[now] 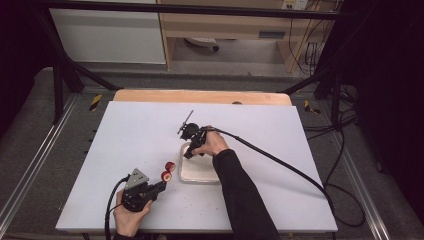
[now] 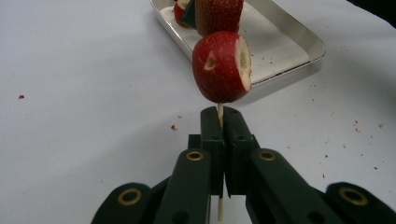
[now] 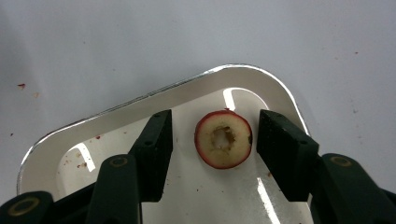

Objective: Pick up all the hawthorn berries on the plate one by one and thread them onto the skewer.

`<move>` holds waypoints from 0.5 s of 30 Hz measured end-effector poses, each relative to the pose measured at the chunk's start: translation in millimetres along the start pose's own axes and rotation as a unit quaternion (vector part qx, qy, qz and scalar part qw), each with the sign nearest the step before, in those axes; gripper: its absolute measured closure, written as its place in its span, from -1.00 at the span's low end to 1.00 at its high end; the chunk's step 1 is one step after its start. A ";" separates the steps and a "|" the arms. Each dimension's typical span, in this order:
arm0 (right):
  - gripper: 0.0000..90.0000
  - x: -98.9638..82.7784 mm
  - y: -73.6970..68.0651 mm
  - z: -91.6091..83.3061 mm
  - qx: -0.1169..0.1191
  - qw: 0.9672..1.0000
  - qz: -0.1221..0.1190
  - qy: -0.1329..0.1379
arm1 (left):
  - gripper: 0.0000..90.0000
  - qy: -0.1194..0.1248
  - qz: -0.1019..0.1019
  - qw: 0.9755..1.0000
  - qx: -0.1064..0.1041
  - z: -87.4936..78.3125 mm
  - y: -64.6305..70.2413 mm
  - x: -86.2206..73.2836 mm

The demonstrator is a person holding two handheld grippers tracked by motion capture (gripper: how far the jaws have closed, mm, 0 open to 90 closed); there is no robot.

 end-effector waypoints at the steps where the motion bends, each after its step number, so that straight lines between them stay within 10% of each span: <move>1: 0.13 0.0 0.0 -0.2 -0.001 1.000 0.001 -0.003 | 0.96 0.000 0.000 1.000 0.000 0.1 0.1 0.0; 15: 0.37 0.5 0.1 -2.2 0.000 1.000 0.013 -0.016 | 0.96 -0.001 0.001 1.000 0.003 -0.6 -1.2 -1.0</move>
Point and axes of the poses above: each handheld gripper's, and its own axes: z roughly forward along the jaws, x roughly out of its top, y roughly to its right, the point moved 7 cm from there along z, roughly forward along the jaws, and after that the axes turned 2 degrees about x, right-handed, at the moved point
